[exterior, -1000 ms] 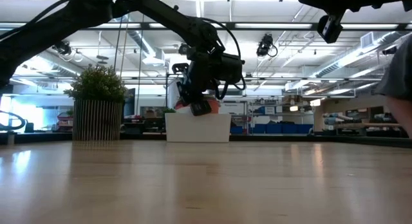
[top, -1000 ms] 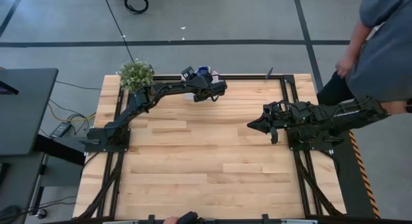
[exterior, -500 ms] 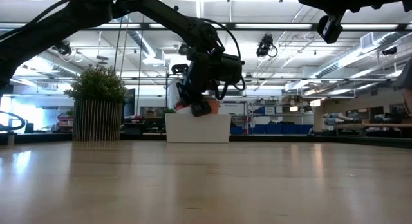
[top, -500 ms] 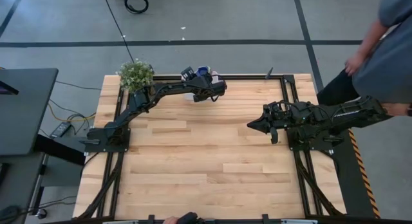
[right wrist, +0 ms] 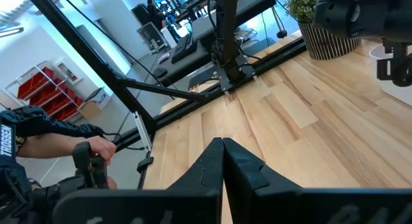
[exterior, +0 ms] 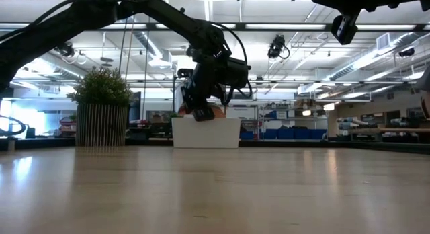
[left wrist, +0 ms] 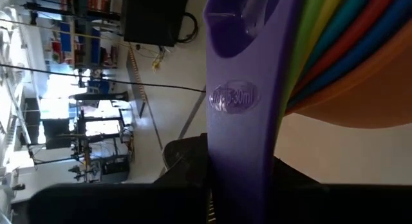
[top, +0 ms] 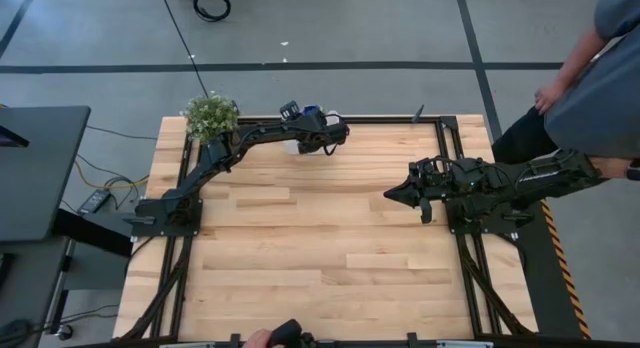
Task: Nest measuring cups in basket
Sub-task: Put the nested measuring cups into the white bin
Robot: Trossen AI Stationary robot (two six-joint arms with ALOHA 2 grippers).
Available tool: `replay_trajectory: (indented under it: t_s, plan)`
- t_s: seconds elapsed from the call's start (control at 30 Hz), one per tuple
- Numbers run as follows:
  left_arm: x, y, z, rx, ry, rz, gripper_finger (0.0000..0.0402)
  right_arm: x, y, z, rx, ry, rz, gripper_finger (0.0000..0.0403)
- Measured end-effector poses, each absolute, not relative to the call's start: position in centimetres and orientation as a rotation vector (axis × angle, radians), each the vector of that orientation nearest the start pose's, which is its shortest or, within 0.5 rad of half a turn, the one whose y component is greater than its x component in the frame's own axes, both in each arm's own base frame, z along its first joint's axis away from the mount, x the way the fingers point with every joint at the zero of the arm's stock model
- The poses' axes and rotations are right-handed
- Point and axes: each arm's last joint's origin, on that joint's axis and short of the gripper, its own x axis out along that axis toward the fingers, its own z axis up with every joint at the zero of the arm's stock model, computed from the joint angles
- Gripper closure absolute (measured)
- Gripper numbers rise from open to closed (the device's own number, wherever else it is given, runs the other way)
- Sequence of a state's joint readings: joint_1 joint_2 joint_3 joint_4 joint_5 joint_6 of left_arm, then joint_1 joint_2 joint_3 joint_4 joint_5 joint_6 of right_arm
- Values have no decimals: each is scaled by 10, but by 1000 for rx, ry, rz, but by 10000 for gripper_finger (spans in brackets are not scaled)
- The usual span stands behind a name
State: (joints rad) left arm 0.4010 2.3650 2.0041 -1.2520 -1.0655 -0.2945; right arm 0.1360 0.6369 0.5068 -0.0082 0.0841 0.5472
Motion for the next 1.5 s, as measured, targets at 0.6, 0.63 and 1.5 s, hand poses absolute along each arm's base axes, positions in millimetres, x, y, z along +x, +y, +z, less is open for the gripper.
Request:
replay_trajectory:
  t_s: [0.6, 0.63, 1.5]
  plan:
    - [412, 200, 177, 432, 1462, 1295, 347, 153, 18, 275, 531, 148, 13, 389]
    - [412, 199, 177, 438, 1466, 1288, 347, 153, 18, 275, 531, 148, 13, 389]
    - [408, 193, 196, 391, 1498, 1181, 347, 153, 18, 276, 532, 140, 15, 389]
